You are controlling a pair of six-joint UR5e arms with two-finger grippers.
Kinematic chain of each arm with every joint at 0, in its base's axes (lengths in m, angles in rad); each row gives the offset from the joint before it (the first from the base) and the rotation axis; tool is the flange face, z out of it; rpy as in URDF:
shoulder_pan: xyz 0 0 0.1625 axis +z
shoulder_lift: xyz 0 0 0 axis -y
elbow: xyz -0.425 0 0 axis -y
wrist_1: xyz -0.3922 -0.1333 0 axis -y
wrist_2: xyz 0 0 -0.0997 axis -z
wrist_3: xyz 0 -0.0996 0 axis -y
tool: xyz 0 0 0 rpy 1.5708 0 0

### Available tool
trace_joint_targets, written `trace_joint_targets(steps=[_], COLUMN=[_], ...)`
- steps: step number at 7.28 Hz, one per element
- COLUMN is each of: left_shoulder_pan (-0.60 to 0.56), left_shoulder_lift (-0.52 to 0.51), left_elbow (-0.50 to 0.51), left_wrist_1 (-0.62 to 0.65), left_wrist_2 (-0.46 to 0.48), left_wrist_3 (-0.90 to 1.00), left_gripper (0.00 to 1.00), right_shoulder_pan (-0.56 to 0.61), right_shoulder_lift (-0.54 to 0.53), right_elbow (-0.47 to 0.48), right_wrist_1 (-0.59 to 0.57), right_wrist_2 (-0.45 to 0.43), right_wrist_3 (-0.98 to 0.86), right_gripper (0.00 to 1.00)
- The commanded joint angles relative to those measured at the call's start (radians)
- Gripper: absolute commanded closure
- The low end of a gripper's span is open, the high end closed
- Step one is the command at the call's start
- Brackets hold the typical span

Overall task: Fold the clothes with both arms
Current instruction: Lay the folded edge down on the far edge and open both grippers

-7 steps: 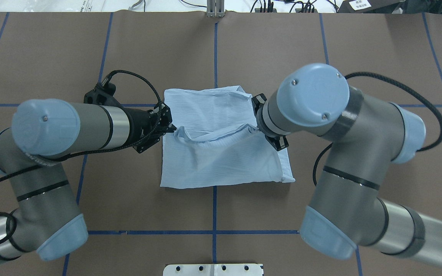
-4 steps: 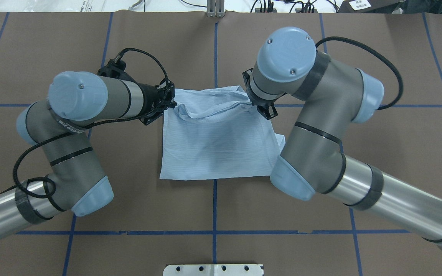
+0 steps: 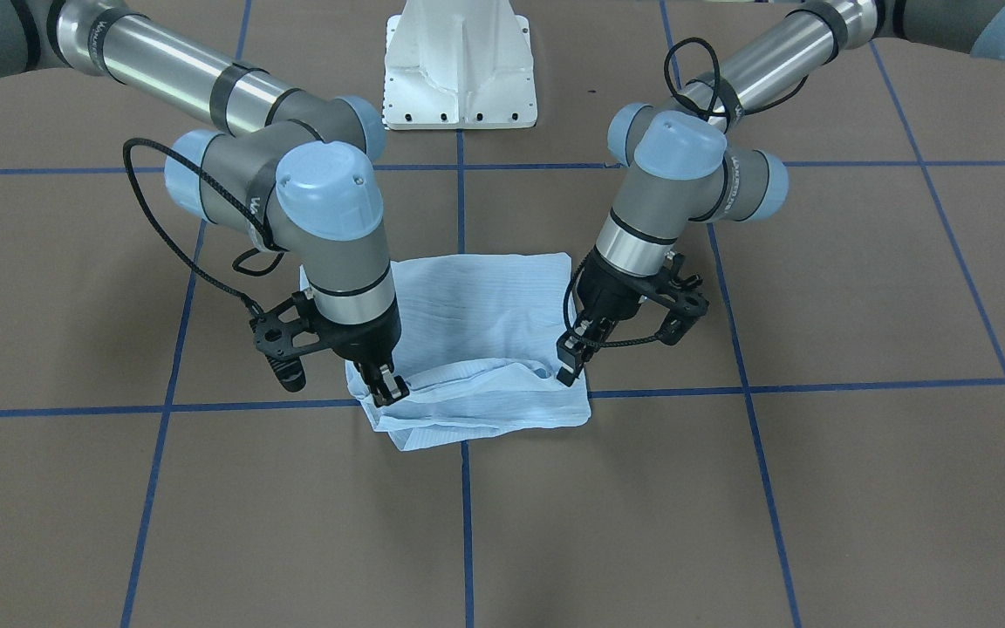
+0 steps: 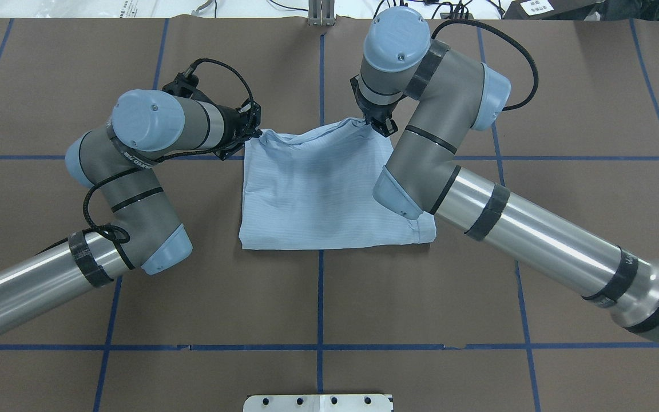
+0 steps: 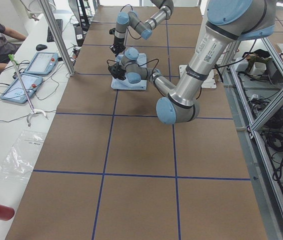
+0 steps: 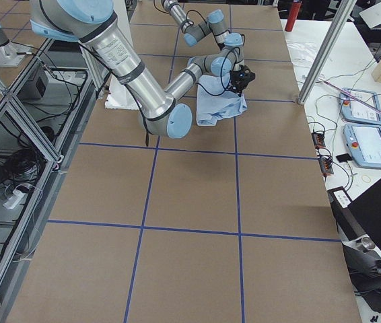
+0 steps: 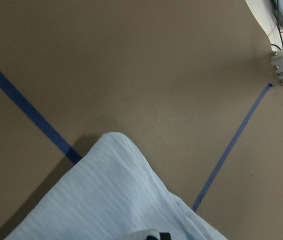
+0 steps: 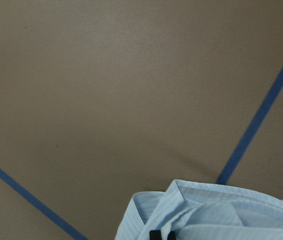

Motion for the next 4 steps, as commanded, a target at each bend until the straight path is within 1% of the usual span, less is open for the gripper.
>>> trace_joint_targets(steps=[1,2,3,4], left_shoulder_pan=[-0.021,-0.032,-0.044,-0.059], left_shoulder_lift=[-0.006,-0.005,-0.005,-0.005], left_elbow=[0.102,0.118,0.118,0.117], left_wrist_1=[-0.096,-0.107,-0.109,-0.111], left_wrist_2=[0.006,0.006,0.006,0.004], left_wrist_3=[0.045,0.141,0.177,0.186], left_gripper=[1.0,0.29,0.0,0.0], right_shoulder_pan=[0.011,0.014,0.018,0.041], right_shoulder_lift=[0.044,0.057,0.058,0.058], right_elbow=[-0.175,-0.222,-0.223,-0.223], right_wrist_1=[0.154,0.197,0.196,0.194], right_wrist_2=[0.008,0.005,0.005,0.007], right_wrist_3=[-0.038,-0.093,-0.159,-0.217], right_gripper=[1.0,0.02,0.0,0.0])
